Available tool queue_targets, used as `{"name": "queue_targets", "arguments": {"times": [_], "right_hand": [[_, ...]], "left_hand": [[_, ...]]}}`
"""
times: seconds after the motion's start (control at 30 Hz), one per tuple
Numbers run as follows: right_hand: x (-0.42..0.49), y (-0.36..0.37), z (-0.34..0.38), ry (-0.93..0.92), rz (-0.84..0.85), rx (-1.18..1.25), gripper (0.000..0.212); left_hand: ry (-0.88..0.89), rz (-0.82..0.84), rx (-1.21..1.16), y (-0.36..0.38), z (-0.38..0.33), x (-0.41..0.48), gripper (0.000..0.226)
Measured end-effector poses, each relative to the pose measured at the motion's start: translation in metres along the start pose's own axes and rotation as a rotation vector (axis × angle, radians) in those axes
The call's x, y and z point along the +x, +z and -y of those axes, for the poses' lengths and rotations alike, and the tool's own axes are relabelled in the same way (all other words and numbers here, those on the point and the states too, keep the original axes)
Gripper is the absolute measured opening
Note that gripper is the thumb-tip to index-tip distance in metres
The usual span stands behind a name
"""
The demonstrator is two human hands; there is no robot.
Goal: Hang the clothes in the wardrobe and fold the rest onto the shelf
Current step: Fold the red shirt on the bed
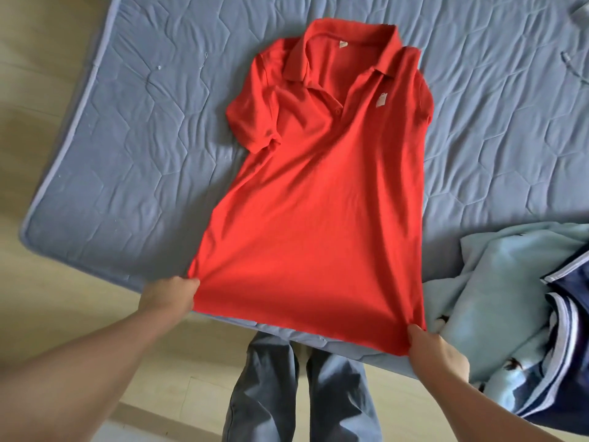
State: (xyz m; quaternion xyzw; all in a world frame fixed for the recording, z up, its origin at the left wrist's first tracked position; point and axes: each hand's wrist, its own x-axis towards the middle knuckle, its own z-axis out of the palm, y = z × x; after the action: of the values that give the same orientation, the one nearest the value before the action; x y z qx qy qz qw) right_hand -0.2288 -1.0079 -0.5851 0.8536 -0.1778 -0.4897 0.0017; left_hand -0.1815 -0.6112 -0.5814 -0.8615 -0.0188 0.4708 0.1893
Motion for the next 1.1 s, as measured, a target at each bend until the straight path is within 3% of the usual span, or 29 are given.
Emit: {"name": "queue_targets", "arguments": {"times": [0.17,0.4,0.6,0.87,1.0,1.1], "right_hand": [[-0.012,0.022,-0.003,-0.036,0.12,-0.13,0.033],[-0.006,0.014,0.012,-0.072,0.187,-0.091,0.02],[-0.001,-0.021,0.049,-0.129,-0.043,0.005,0.029],[-0.001,-0.101,0.092,-0.251,-0.017,0.234,0.025],[0.015,-0.126,0.124,-0.246,0.0,0.438,0.024],[0.035,-0.131,0.158,-0.174,-0.006,0.637,0.021]], "left_hand": [[0.016,0.208,-0.086,0.014,-0.007,-0.007,0.029],[0.068,0.278,-0.263,0.023,-0.011,-0.004,0.04],[0.042,0.096,-0.488,-0.01,-0.029,0.004,0.028],[0.023,-0.107,-1.173,-0.098,-0.042,0.014,0.007],[-0.073,-0.128,-1.501,-0.133,-0.039,0.055,0.013],[-0.237,-0.181,-1.62,-0.148,-0.035,0.097,0.021]]}}
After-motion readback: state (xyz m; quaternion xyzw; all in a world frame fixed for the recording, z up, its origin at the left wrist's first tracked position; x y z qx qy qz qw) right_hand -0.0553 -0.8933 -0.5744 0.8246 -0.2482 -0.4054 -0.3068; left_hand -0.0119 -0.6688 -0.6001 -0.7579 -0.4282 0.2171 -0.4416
